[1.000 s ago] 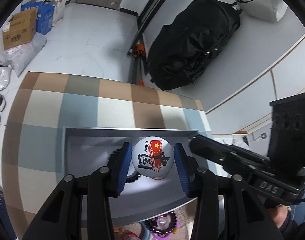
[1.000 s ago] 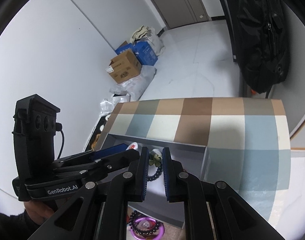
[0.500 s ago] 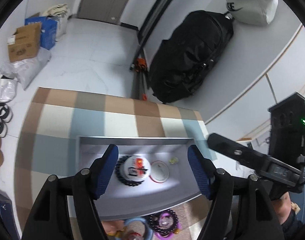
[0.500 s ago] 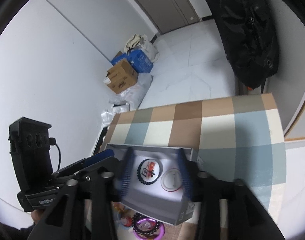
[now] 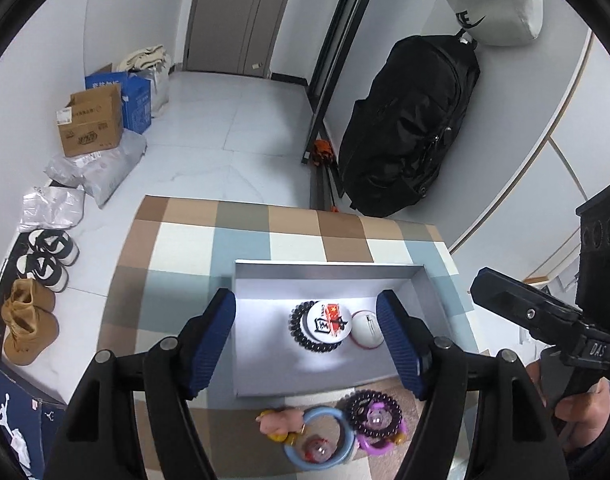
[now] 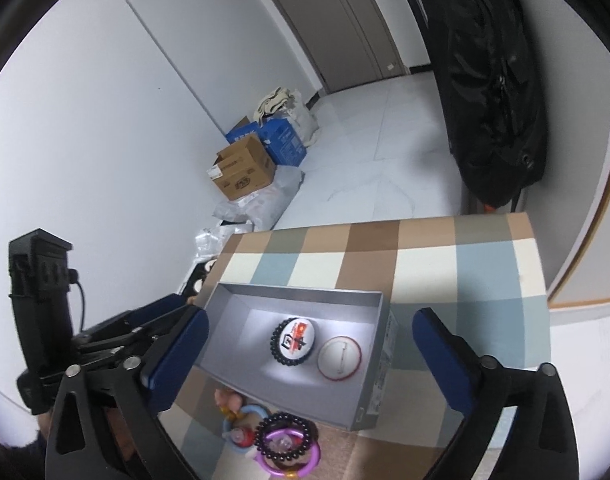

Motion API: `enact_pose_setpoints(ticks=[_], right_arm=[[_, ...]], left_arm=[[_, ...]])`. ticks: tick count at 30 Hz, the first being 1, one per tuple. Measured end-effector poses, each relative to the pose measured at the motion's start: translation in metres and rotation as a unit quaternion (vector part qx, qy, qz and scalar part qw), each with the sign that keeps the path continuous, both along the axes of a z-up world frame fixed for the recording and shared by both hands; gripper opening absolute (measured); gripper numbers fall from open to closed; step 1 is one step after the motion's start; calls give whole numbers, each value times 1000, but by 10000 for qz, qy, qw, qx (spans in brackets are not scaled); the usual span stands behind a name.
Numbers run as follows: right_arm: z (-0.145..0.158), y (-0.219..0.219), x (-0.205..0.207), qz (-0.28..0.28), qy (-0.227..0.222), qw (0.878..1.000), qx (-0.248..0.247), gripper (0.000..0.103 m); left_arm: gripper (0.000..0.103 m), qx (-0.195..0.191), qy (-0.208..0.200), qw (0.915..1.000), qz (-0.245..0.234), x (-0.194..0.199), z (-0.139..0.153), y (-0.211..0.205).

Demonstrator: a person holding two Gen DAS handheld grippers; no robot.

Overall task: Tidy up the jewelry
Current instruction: 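Withdraw both tools from the box toward the remaining toys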

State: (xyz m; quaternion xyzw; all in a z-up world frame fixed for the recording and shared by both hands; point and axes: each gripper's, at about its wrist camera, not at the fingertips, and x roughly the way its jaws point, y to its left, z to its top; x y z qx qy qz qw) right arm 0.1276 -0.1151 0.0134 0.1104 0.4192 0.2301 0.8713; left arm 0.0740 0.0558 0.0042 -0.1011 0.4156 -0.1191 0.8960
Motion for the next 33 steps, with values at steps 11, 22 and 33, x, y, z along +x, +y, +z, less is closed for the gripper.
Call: enact_pose_setpoints(ticks=[11, 22, 33], right_arm=[[3, -1, -38, 180, -308, 9991, -243, 103], [4, 2, -57, 262, -311, 9984, -380, 103], [-8, 8, -66, 403, -48, 9975, -586, 103]], left_arm=[[87, -13, -126, 9990, 424, -27, -6, 18], [87, -416, 216, 9983, 341, -44, -26, 31], [86, -403, 1032, 9937, 180, -44, -62, 31]])
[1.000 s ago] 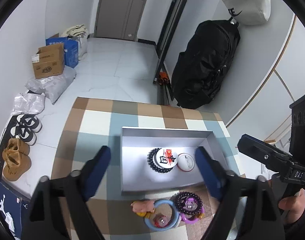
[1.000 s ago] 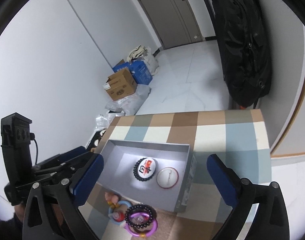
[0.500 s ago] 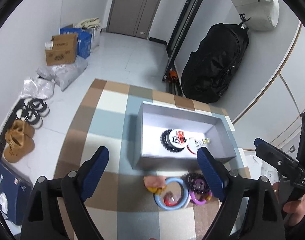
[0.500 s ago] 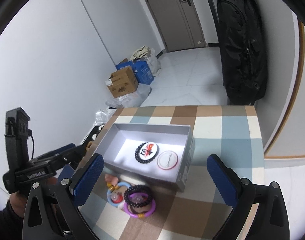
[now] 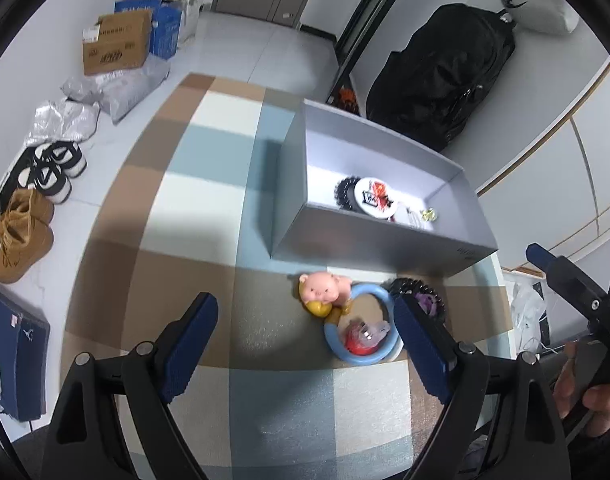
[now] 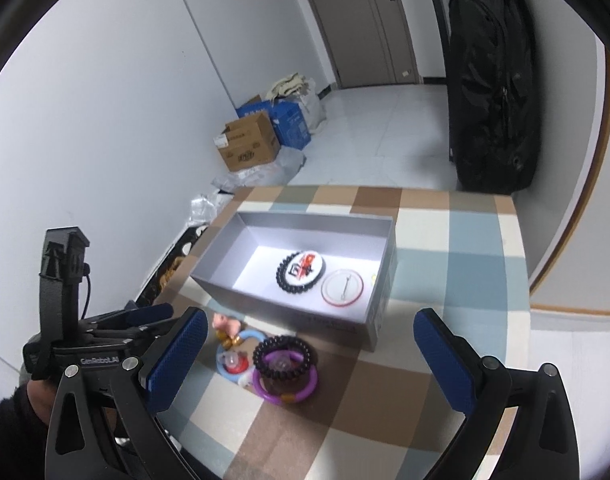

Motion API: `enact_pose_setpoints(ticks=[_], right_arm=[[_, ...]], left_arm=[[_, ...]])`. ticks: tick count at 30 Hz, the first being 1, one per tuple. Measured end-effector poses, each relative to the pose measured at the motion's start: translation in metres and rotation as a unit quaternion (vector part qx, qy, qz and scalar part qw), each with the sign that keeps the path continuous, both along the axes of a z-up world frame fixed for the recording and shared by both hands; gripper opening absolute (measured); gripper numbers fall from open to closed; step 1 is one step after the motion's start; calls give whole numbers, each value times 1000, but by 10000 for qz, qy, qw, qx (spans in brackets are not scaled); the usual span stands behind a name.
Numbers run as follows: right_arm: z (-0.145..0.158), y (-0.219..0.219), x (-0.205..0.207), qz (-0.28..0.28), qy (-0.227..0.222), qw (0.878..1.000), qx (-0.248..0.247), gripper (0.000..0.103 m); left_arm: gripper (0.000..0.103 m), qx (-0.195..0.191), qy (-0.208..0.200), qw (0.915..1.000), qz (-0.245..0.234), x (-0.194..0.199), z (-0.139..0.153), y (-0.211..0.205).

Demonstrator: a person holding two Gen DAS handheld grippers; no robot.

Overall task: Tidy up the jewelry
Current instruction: 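Withdraw both tools from the box toward the remaining toys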

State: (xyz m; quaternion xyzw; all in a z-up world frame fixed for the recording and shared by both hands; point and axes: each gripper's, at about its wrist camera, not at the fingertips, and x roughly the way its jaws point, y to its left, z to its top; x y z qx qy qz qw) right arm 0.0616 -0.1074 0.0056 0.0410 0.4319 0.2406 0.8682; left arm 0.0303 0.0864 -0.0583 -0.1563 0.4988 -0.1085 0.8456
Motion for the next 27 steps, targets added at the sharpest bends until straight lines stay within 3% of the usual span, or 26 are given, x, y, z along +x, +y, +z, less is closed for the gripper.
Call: enact_pose_setpoints(ticks=[9, 13, 17, 22, 25, 27], right_arm=[[-17, 3, 1, 34, 340, 9994, -97, 103], [-18, 6, 0, 93, 353, 9993, -104, 103], [-23, 8, -1, 98, 427, 9989, -180, 103], [-27, 7, 1, 115, 507, 9984, -213, 103], [-29, 7, 1, 108, 547, 9983, -180, 103], [-29, 6, 2, 105, 562, 9982, -169, 103]], left_arm=[[86, 199, 40, 9996, -198, -1, -3, -10], [72, 129, 83, 9995, -260, 2, -6, -12], [70, 146, 96, 9996, -220, 2, -9, -12], [58, 39, 71, 9998, -163, 7, -8, -8], [39, -114, 172, 9997, -144, 12, -12, -8], [35, -85, 187, 9996, -190, 14, -12, -11]])
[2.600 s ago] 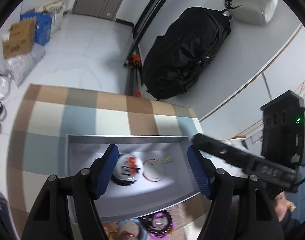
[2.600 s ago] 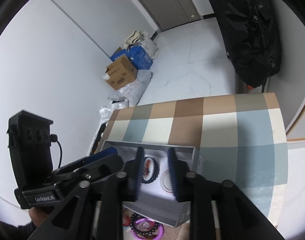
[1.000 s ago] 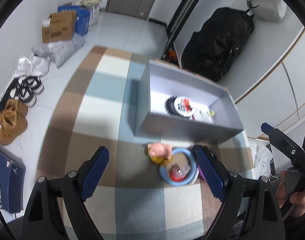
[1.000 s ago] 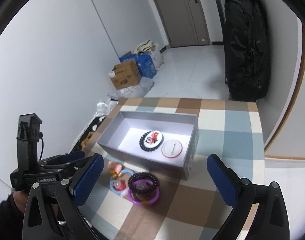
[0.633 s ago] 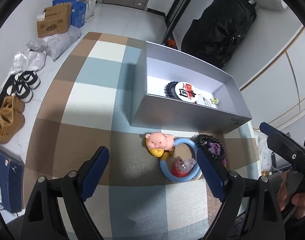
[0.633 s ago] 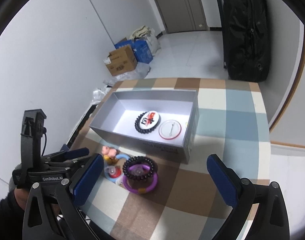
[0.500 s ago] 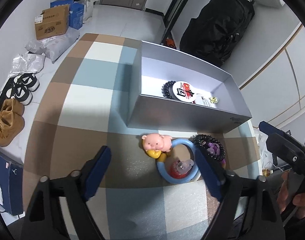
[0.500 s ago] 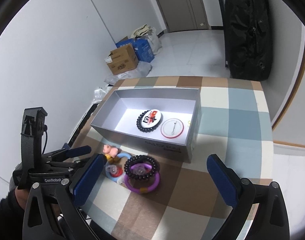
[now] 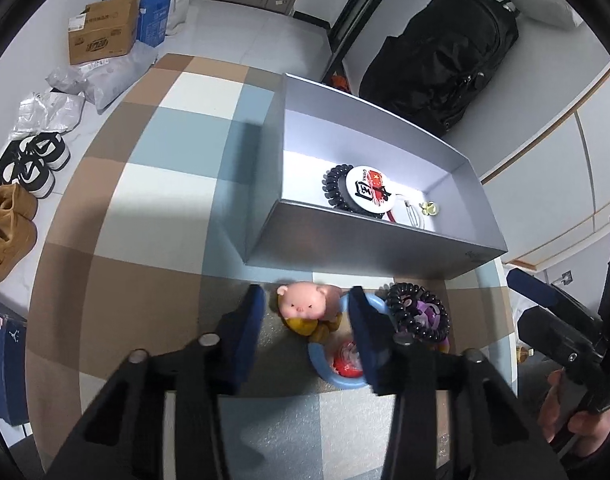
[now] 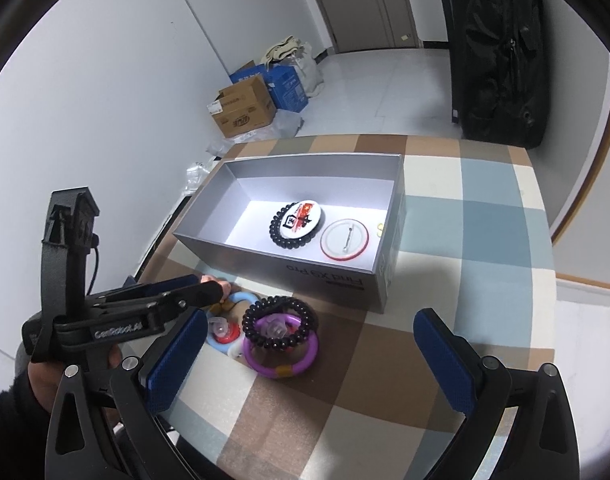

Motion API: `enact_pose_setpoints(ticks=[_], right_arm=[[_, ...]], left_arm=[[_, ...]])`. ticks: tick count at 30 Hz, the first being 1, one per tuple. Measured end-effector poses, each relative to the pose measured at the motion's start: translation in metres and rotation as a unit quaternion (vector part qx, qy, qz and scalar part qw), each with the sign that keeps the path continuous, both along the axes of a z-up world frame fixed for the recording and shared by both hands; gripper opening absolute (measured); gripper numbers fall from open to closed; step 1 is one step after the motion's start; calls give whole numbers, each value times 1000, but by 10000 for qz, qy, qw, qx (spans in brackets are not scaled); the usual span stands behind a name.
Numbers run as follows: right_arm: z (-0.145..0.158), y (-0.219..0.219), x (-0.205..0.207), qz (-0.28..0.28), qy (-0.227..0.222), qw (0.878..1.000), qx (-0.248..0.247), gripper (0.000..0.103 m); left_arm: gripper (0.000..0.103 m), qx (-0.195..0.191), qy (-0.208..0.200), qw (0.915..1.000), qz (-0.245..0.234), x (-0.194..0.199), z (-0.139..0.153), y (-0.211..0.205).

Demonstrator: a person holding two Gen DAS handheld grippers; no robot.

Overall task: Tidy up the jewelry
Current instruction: 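Withdraw both tools from the box toward the remaining toys, then grasp the pink pig toy with the left tool while the right tool grasps the black bead bracelet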

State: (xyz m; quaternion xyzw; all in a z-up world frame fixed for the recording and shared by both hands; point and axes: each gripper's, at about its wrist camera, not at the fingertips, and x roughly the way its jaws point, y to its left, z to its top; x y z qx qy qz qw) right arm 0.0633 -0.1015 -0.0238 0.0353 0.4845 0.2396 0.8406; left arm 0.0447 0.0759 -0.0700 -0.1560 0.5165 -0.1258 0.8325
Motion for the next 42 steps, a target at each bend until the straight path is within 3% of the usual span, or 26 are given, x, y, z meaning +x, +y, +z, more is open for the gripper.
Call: enact_pose_setpoints(ticks=[3, 5, 10, 25, 34, 42], right_arm=[[0, -1, 0, -10, 10, 10000, 16, 103], [0, -1, 0, -28, 18, 10000, 33, 103], [-2, -3, 1, -78, 64, 9999, 49, 103], [-6, -3, 3, -85, 213, 9996, 154, 103], [-13, 8, 6, -76, 369, 9992, 157, 103], [-28, 35, 7, 298, 467, 9982, -237, 93]], left_arm=[[32, -32, -52, 10000, -77, 1, 2, -1], [24, 69, -60, 9999, -140, 1, 2, -3], [19, 119, -66, 9998, -123, 3, 2, -2], [19, -240, 14, 9994, -255, 0, 9, 0], [19, -466, -304, 9982, -201, -9, 34, 10], [19, -924, -496, 9945, 68, -5, 51, 32]])
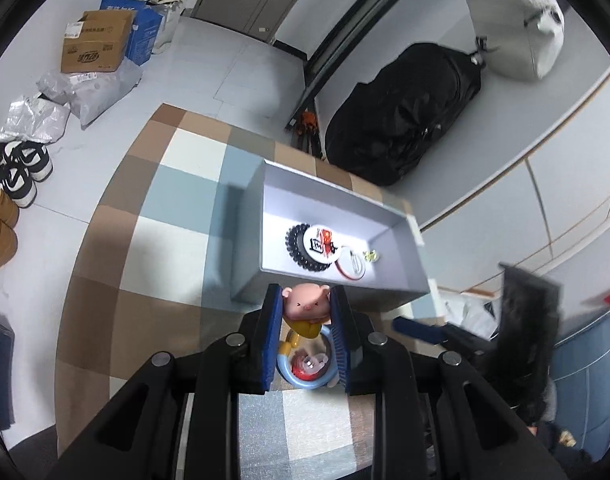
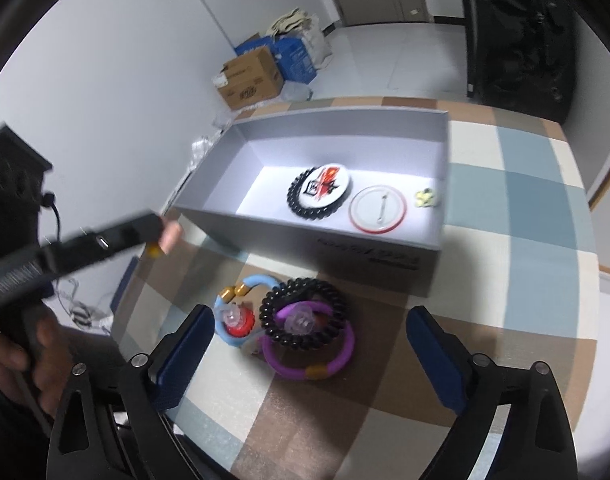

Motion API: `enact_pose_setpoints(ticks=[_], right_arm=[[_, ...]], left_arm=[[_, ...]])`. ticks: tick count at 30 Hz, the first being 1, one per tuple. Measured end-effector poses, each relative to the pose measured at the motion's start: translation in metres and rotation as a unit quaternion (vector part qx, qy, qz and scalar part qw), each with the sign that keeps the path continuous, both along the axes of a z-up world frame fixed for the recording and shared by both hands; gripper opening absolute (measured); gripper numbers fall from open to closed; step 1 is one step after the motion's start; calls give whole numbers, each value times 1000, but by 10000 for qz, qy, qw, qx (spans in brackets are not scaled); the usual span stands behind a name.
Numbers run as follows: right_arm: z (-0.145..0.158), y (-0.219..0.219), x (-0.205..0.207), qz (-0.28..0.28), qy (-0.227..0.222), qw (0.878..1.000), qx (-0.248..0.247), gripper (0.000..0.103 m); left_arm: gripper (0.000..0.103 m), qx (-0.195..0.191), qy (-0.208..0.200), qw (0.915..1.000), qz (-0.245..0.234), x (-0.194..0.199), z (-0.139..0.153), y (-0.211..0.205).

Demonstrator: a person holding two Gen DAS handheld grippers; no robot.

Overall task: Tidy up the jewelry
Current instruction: 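Grasp the pink pig toy with the left tool while the right tool grasps the black bead bracelet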

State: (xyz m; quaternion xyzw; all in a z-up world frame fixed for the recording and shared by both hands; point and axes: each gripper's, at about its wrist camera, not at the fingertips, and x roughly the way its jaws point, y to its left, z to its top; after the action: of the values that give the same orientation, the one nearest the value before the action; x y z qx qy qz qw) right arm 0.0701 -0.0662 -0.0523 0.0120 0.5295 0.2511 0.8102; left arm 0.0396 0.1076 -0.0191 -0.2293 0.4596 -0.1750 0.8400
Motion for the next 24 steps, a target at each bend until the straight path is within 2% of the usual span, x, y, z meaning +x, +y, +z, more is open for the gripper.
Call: enact_pose_setpoints(ticks=[7, 9, 13, 15, 18, 24], right_arm=[[-14, 12, 8, 42, 55, 9995, -292, 81], [-16, 16, 9, 52, 30, 9993, -375, 73], [-18, 25, 7, 207, -94, 9980, -584, 64], [-18, 29, 5, 293, -133, 9975, -626, 54], [-17, 32, 2, 343, -193, 9968, -691, 51], [-11, 27, 3, 257, -209, 9982, -491, 48]], left_arm=[[19, -112, 68, 9999, 36, 1, -4, 5], [19, -106, 67, 9999, 33, 1, -4, 5], [19, -144, 77, 9999, 42, 0, -4, 7], [19, -146, 73, 9999, 46, -1, -4, 8], [19, -148, 62, 9999, 40, -1, -4, 8], [19, -132, 25, 9999, 43, -1, -3, 7]])
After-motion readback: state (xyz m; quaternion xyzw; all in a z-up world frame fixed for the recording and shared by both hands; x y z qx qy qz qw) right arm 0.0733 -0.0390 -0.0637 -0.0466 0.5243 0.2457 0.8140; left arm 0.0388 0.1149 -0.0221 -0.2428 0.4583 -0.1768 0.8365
